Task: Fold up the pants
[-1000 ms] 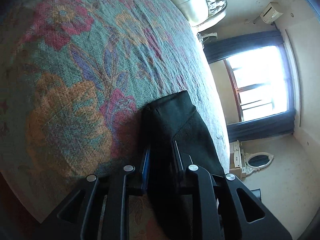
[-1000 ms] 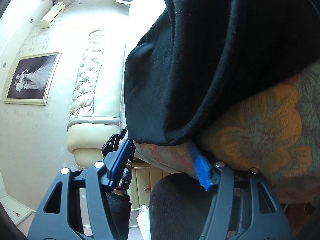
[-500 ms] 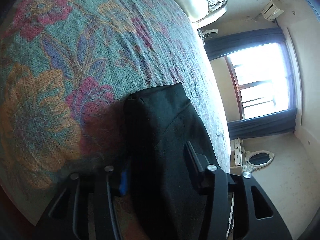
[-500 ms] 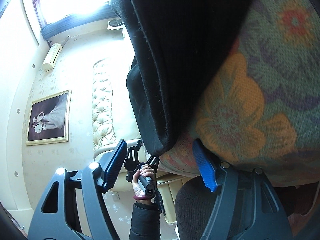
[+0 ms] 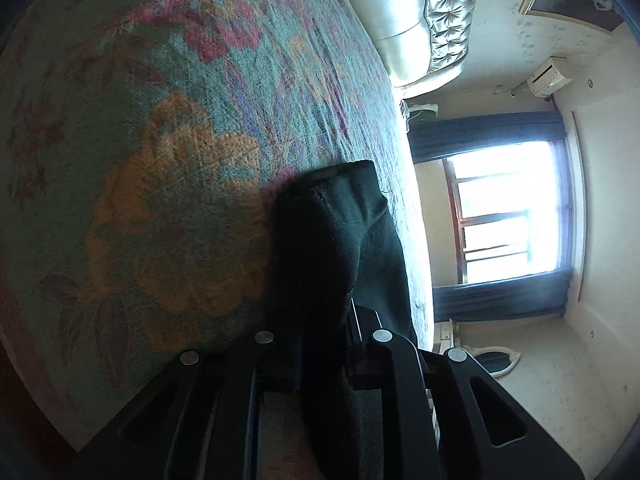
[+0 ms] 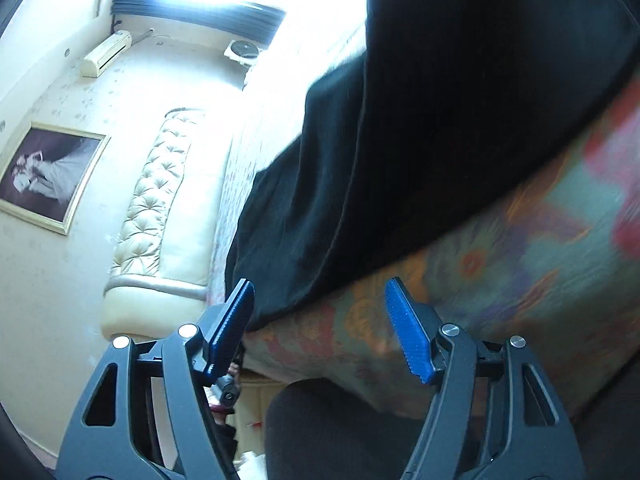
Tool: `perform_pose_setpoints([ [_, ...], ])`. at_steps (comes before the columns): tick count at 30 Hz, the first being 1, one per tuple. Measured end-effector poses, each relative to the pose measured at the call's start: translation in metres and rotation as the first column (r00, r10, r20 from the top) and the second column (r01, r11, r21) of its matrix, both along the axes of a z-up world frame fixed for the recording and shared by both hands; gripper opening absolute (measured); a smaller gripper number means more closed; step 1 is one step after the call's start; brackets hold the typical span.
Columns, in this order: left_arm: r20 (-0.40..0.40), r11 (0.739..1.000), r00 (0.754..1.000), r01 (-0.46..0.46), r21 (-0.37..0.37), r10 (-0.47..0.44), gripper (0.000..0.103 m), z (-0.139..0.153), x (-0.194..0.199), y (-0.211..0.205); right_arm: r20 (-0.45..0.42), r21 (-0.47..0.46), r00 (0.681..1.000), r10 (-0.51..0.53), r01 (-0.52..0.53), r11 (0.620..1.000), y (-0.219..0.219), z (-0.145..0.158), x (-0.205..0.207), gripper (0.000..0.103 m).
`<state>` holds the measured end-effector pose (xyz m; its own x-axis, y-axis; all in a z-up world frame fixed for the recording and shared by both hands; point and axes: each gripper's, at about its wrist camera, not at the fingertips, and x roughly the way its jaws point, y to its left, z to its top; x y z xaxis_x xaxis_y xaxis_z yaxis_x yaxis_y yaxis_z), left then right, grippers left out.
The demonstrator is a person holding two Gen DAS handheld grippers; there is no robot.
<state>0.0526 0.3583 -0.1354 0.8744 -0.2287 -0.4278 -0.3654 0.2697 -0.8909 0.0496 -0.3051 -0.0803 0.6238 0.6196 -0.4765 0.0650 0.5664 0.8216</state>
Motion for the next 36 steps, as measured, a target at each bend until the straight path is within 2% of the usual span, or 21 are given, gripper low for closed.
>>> perform_pose_setpoints([
  [2, -0.002, 0.998, 1.000, -0.008, 0.058, 0.008, 0.020, 0.011, -0.005, -0.002, 0.048, -0.101, 0.995, -0.083, 0.088, 0.991, -0.038, 0.028, 0.010, 0.068],
  [5, -0.036, 0.987, 0.999, -0.026, 0.157, 0.032, 0.025, 0.029, -0.014, -0.004, 0.072, -0.270, 0.987, -0.141, 0.156, 0.950, -0.078, 0.066, 0.051, 0.072],
  [7, -0.071, 0.963, 0.995, -0.042, 0.265, 0.063, 0.039, 0.043, -0.030, -0.011, 0.050, -0.446, 0.994, -0.099, 0.111, 0.888, -0.078, 0.088, 0.099, 0.086],
  [8, -0.078, 0.950, 0.994, -0.045, 0.310, 0.073, 0.053, 0.052, -0.032, -0.017, 0.043, -0.520, 0.996, -0.078, 0.089, 0.850, -0.074, 0.094, 0.124, 0.086],
  [10, -0.058, 0.926, 0.996, -0.036, 0.376, 0.063, 0.064, 0.071, -0.028, -0.030, -0.038, -0.656, 0.999, -0.033, 0.000, 0.755, -0.064, 0.092, 0.181, 0.091],
  [11, -0.058, 0.912, 0.997, -0.018, 0.410, 0.046, 0.078, 0.080, -0.024, -0.040, -0.100, -0.714, 0.995, -0.027, -0.053, 0.698, -0.057, 0.086, 0.210, 0.091],
  [12, -0.072, 0.897, 0.997, 0.013, 0.442, 0.021, 0.085, 0.088, -0.016, -0.052, -0.159, -0.765, 0.987, -0.023, -0.109, 0.635, -0.053, 0.076, 0.233, 0.091],
  [14, -0.122, 0.869, 0.991, 0.108, 0.483, -0.055, 0.086, 0.100, 0.001, -0.080, -0.247, -0.842, 0.969, -0.025, -0.202, 0.501, -0.042, 0.049, 0.275, 0.091],
  [16, -0.172, 0.848, 0.973, 0.220, 0.481, -0.155, 0.086, 0.105, 0.015, -0.114, -0.312, -0.890, 0.950, -0.035, -0.279, 0.362, -0.027, 0.025, 0.301, 0.091],
  [17, -0.161, 0.845, 0.965, 0.261, 0.466, -0.209, 0.086, 0.106, 0.018, -0.134, -0.349, -0.897, 0.936, -0.038, -0.322, 0.302, -0.028, 0.004, 0.305, 0.091],
  [18, -0.149, 0.839, 0.952, 0.305, 0.451, -0.266, 0.086, 0.106, 0.020, -0.156, -0.373, -0.900, 0.927, -0.045, -0.350, 0.259, -0.025, -0.004, 0.311, 0.091],
  [19, -0.149, 0.825, 0.934, 0.357, 0.437, -0.325, 0.086, 0.107, 0.024, -0.178, -0.380, -0.902, 0.924, -0.045, -0.359, 0.240, -0.025, -0.004, 0.316, 0.077],
  [20, -0.151, 0.803, 0.909, 0.415, 0.428, -0.389, 0.086, 0.108, 0.029, -0.202, -0.382, -0.897, 0.924, -0.036, -0.361, 0.256, -0.028, -0.003, 0.315, 0.059],
  [21, -0.147, 0.777, 0.879, 0.470, 0.419, -0.453, 0.086, 0.109, 0.033, -0.227, -0.388, -0.882, 0.921, -0.031, -0.361, 0.304, -0.033, 0.000, 0.314, 0.019],
  [22, -0.142, 0.752, 0.850, 0.516, 0.410, -0.507, 0.086, 0.108, 0.036, -0.249, -0.376, -0.867, 0.926, -0.024, -0.343, 0.361, -0.041, 0.006, 0.309, 0.008],
  [25, -0.117, 0.688, 0.762, 0.631, 0.360, -0.637, 0.086, 0.098, 0.045, -0.311, -0.297, -0.869, 0.955, -0.003, -0.269, 0.415, -0.059, 0.030, 0.287, 0.008],
  [27, -0.119, 0.651, 0.713, 0.685, 0.327, -0.691, 0.086, 0.088, 0.046, -0.346, -0.230, -0.834, 0.973, 0.005, -0.200, 0.514, -0.080, 0.054, 0.263, 0.008],
  [29, -0.114, 0.625, 0.677, 0.721, 0.300, -0.727, 0.086, 0.080, 0.046, -0.376, -0.153, -0.782, 0.988, 0.004, -0.123, 0.612, -0.107, 0.074, 0.231, 0.008],
  [31, -0.097, 0.623, 0.668, 0.730, 0.280, -0.738, 0.086, 0.073, 0.046, -0.397, -0.077, -0.745, 0.997, -0.024, -0.041, 0.666, -0.135, 0.090, 0.198, 0.008],
  [33, -0.068, 0.638, 0.669, 0.730, 0.245, -0.740, 0.086, 0.065, 0.043, -0.411, -0.040, -0.703, 0.997, -0.060, 0.014, 0.711, -0.162, 0.094, 0.169, 0.008],
  [36, -0.029, 0.713, 0.727, 0.680, 0.172, -0.686, 0.086, 0.054, 0.039, -0.424, -0.027, -0.645, 0.995, -0.101, 0.060, 0.762, -0.193, 0.086, 0.138, 0.009],
])
